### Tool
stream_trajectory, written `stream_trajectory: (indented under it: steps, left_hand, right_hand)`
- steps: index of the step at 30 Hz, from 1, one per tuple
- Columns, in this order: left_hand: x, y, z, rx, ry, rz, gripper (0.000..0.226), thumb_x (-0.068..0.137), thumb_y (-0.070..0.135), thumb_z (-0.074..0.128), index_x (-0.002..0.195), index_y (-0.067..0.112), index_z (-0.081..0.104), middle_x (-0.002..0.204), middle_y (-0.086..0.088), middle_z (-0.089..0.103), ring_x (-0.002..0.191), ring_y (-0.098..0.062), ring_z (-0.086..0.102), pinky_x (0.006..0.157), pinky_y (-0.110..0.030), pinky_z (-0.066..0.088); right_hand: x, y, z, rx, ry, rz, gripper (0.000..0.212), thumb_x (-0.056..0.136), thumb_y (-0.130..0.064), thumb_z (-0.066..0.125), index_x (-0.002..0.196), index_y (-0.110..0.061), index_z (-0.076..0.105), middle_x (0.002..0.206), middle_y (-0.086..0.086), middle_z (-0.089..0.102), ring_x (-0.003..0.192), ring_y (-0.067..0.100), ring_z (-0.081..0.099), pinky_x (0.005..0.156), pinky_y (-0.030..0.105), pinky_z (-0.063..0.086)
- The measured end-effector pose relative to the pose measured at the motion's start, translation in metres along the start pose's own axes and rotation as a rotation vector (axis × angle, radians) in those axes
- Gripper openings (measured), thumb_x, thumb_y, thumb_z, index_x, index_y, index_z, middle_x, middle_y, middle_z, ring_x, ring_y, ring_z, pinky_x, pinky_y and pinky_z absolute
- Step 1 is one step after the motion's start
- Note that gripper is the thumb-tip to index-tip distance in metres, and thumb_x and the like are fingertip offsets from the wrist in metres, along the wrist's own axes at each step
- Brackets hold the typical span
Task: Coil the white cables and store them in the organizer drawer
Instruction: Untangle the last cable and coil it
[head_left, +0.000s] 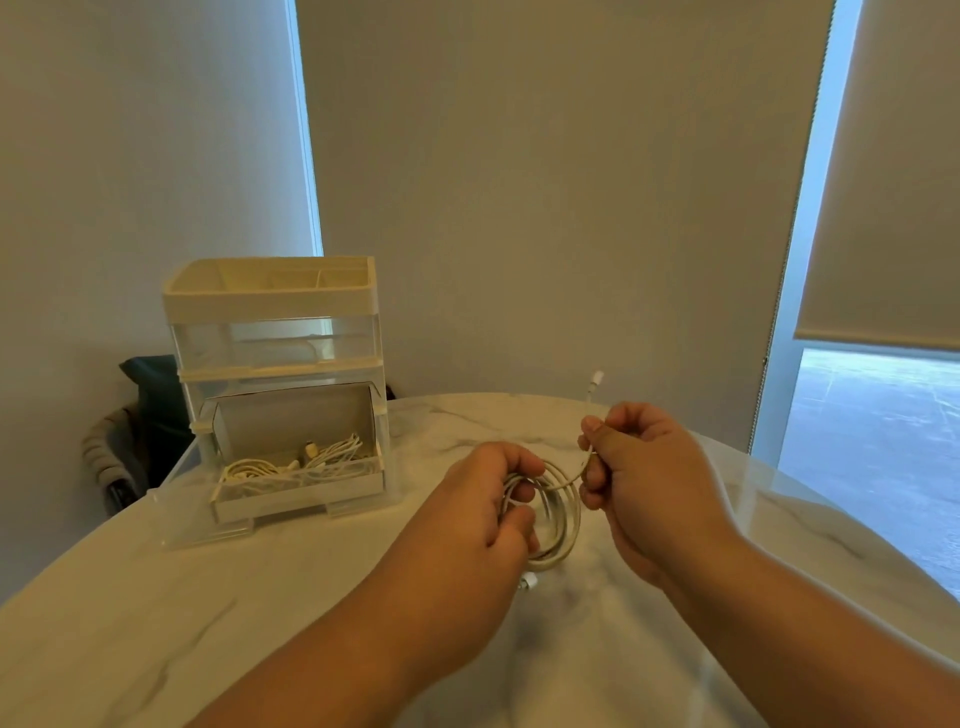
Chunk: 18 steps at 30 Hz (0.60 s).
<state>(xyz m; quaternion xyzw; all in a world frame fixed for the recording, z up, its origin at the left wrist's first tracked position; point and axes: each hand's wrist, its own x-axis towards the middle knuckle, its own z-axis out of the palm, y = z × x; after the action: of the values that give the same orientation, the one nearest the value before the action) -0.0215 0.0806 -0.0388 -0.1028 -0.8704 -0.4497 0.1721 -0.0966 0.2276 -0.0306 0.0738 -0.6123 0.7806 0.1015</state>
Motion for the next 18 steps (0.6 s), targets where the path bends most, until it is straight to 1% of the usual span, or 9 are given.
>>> stream_trajectory:
  steps: [3,5,7,10,12,14,15,16,18]
  left_hand:
    - [0.0,0.001,0.0,-0.106,0.005,-0.053,0.03,0.1,0.015,0.051,0.108,0.044,0.053,0.096,0.014,0.065,0.086,0.001,0.062,0.078,-0.018,0.052]
    - [0.002,0.001,0.001,-0.187,0.03,-0.085,0.032,0.1,0.01,0.05,0.107,0.04,0.056,0.092,0.014,0.067,0.084,0.002,0.063,0.079,-0.02,0.052]
    - [0.002,0.002,0.002,-0.251,0.041,-0.106,0.034,0.098,0.005,0.048,0.106,0.037,0.058,0.089,0.014,0.068,0.082,-0.001,0.064,0.08,-0.023,0.053]
    - [0.002,0.003,0.003,-0.317,0.046,-0.131,0.039,0.095,-0.001,0.045,0.104,0.034,0.061,0.083,0.013,0.069,0.078,-0.004,0.064,0.078,-0.024,0.053]
    - [0.003,0.002,0.003,-0.335,0.058,-0.143,0.043,0.094,-0.005,0.043,0.103,0.032,0.062,0.078,0.012,0.068,0.075,-0.005,0.063,0.079,-0.028,0.053]
    - [0.004,0.0,0.003,-0.355,0.075,-0.151,0.045,0.092,-0.007,0.042,0.103,0.03,0.064,0.076,0.011,0.068,0.074,-0.007,0.063,0.082,-0.034,0.054]
    - [0.005,0.0,0.002,-0.358,0.085,-0.152,0.045,0.091,-0.008,0.042,0.103,0.029,0.064,0.076,0.011,0.068,0.074,-0.007,0.063,0.083,-0.035,0.054]
    - [0.006,-0.001,0.001,-0.362,0.091,-0.152,0.045,0.091,-0.008,0.042,0.102,0.028,0.065,0.076,0.01,0.068,0.075,-0.008,0.063,0.082,-0.034,0.055]
    - [0.007,-0.001,-0.002,-0.39,0.099,-0.153,0.044,0.091,-0.009,0.042,0.102,0.027,0.065,0.077,0.007,0.067,0.072,-0.007,0.064,0.076,-0.028,0.055]
  right_hand:
    - [-0.005,0.004,0.003,-0.218,-0.035,-0.144,0.012,0.095,-0.014,0.063,0.085,-0.009,0.064,0.061,0.006,0.061,0.051,0.018,0.052,0.051,0.032,0.048]
    - [-0.01,0.007,0.006,-0.263,-0.053,-0.215,0.009,0.095,-0.02,0.063,0.091,-0.024,0.07,0.071,-0.002,0.069,0.062,0.013,0.062,0.06,0.03,0.053]
    - [-0.015,0.012,0.009,-0.316,-0.101,-0.27,0.017,0.097,-0.02,0.061,0.097,-0.033,0.071,0.085,-0.008,0.072,0.079,0.008,0.068,0.07,0.026,0.055]
    - [-0.018,0.013,0.009,-0.485,-0.141,-0.444,0.031,0.097,-0.01,0.058,0.09,-0.037,0.069,0.096,-0.012,0.066,0.095,0.002,0.062,0.079,0.014,0.049]
    - [-0.016,0.01,0.007,-0.548,-0.175,-0.489,0.029,0.098,-0.012,0.057,0.089,-0.037,0.068,0.097,-0.013,0.064,0.097,0.0,0.06,0.078,0.011,0.046]
    - [-0.01,0.008,0.002,-0.53,-0.265,-0.458,0.02,0.097,-0.025,0.054,0.089,-0.031,0.071,0.096,-0.011,0.064,0.095,0.005,0.061,0.079,0.02,0.048]
    - [-0.008,0.007,-0.001,-0.52,-0.332,-0.439,0.021,0.092,-0.035,0.052,0.09,-0.029,0.073,0.097,-0.01,0.063,0.096,0.008,0.061,0.081,0.025,0.05]
    - [-0.005,0.006,-0.006,-0.544,-0.402,-0.431,0.029,0.085,-0.044,0.05,0.094,-0.029,0.073,0.103,-0.012,0.061,0.1,0.008,0.06,0.084,0.027,0.05]
    - [0.0,0.005,-0.015,-0.729,-0.54,-0.433,0.047,0.075,-0.057,0.048,0.112,-0.037,0.068,0.126,-0.019,0.053,0.118,0.002,0.051,0.094,0.025,0.047]
